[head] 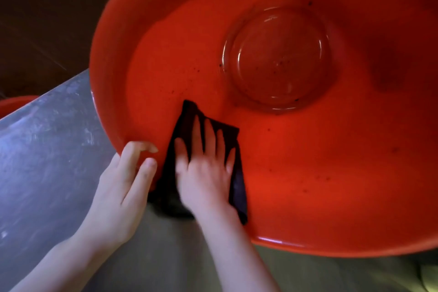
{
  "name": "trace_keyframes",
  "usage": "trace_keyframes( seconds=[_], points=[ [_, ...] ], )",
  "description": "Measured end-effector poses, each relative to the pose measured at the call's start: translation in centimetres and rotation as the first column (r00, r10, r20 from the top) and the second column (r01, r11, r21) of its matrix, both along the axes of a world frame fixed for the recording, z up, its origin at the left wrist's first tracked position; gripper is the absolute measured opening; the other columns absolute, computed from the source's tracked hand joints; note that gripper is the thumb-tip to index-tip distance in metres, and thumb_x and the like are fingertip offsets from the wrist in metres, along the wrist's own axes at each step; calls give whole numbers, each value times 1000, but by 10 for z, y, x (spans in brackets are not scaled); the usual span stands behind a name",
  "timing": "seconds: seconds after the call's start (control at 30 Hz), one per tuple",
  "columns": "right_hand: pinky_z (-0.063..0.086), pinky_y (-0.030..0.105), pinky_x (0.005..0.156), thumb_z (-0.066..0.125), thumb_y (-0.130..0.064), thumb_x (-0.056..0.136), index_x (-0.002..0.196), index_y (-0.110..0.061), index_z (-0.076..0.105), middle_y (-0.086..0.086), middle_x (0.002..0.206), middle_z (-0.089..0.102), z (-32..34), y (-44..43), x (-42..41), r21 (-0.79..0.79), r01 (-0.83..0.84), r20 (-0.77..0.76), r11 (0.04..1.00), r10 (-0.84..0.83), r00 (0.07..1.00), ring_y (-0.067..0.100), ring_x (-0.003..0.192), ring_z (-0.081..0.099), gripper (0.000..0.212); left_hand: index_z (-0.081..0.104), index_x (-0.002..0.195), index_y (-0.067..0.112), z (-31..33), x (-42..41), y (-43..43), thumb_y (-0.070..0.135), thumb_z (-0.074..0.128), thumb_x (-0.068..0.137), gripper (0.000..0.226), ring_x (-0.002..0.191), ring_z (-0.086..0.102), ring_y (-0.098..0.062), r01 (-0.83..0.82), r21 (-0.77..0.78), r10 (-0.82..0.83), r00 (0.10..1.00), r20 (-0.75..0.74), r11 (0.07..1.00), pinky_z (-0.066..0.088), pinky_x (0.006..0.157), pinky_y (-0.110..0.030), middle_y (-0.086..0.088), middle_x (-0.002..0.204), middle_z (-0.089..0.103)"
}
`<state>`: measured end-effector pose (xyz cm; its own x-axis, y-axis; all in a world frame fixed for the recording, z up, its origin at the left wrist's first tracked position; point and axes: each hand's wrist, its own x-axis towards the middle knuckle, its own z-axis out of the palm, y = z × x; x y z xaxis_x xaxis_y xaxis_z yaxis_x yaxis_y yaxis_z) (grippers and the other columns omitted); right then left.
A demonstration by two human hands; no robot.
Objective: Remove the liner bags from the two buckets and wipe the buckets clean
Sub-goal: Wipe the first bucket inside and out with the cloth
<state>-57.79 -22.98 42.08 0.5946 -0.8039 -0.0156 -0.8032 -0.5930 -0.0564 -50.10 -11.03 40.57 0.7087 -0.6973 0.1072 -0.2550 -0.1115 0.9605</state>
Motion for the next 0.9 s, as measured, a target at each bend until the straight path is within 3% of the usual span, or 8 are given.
trace_keyframes(
  seconds=[0.13, 0.2, 0.27, 0.33, 0.4, 0.5, 0.73, 0.9],
  points=[
    [-1, 55, 118, 17, -57, 99, 154, -37, 7, -10, 162, 8, 1, -92, 30, 174, 254, 34, 951, -264, 964, 22, 149, 4, 59, 47, 104, 45, 13, -5, 2, 43, 41, 95, 12, 86, 56, -10, 16, 36, -17, 999, 43, 999, 50, 76, -41, 14, 94, 52],
    [-2, 57, 117, 17, -56, 100, 154, -36, 7, -8, 162, 7, 4, -123, 38, 205, 296, 32, 933, -308, 951, 25, 149, 3, 58, 45, 104, 49, 19, -6, 2, 21, 53, 93, 31, 93, 53, -1, 28, 80, -35, 996, 86, 996, 47, 81, -25, 16, 106, 45],
    [-2, 58, 117, 16, -55, 100, 153, -35, 6, -7, 162, 6, 3, -138, 37, 187, 272, 28, 944, -282, 959, 25, 149, 3, 58, 49, 117, 42, 33, 10, 1, -1, 59, 82, 57, 109, 50, -7, -73, 102, 36, 946, 323, 992, 41, 94, -20, 5, 130, 34],
    [-3, 59, 116, 16, -55, 100, 153, -36, 6, -6, 162, 8, 1, -138, 29, 134, 224, 11, 965, -227, 974, 25, 149, 4, 57, 49, 132, 31, 51, 37, -2, 6, 56, 83, 55, 124, 44, -22, -137, 10, 106, 807, 581, 991, 35, 107, -27, -7, 141, 30],
    [-2, 60, 116, 17, -57, 99, 153, -39, 8, -4, 160, 12, 1, -132, 14, 68, 163, -19, 984, -162, 987, 26, 149, 7, 57, 44, 139, 36, 61, 57, -5, 22, 50, 88, 53, 108, 48, -20, -75, 0, 54, 722, 690, 997, 42, 99, -30, -7, 131, 39],
    [1, 61, 115, 19, -61, 97, 152, -39, 12, -1, 158, 18, 6, -127, -15, -21, 107, -100, 994, -108, 989, 27, 148, 9, 60, 25, 136, 57, 54, 54, -7, 26, 45, 94, 56, 62, 54, -6, 18, 75, -56, 828, 558, 997, 45, 55, -28, 13, 102, 41],
    [-13, 67, 110, 13, -59, 98, 154, -33, 11, 1, 162, 12, 23, -141, -45, -128, 183, -332, 975, -216, 918, 33, 149, 1, 61, 30, 116, 63, 14, -9, -7, 7, 70, 80, 77, 54, 55, -2, 25, 34, -30, 985, 168, 999, 39, 51, -7, 12, 60, 46],
    [-3, 66, 113, 14, -57, 97, 154, -36, 0, -6, 163, 0, 8, -56, -33, 29, 27, -180, 999, -21, 983, 26, 150, 0, 62, 29, 112, 59, 3, -22, -8, -1, 70, 79, 79, 54, 52, -1, 3, 23, -6, 991, 131, 1000, 35, 51, -2, 10, 51, 38]
  ],
)
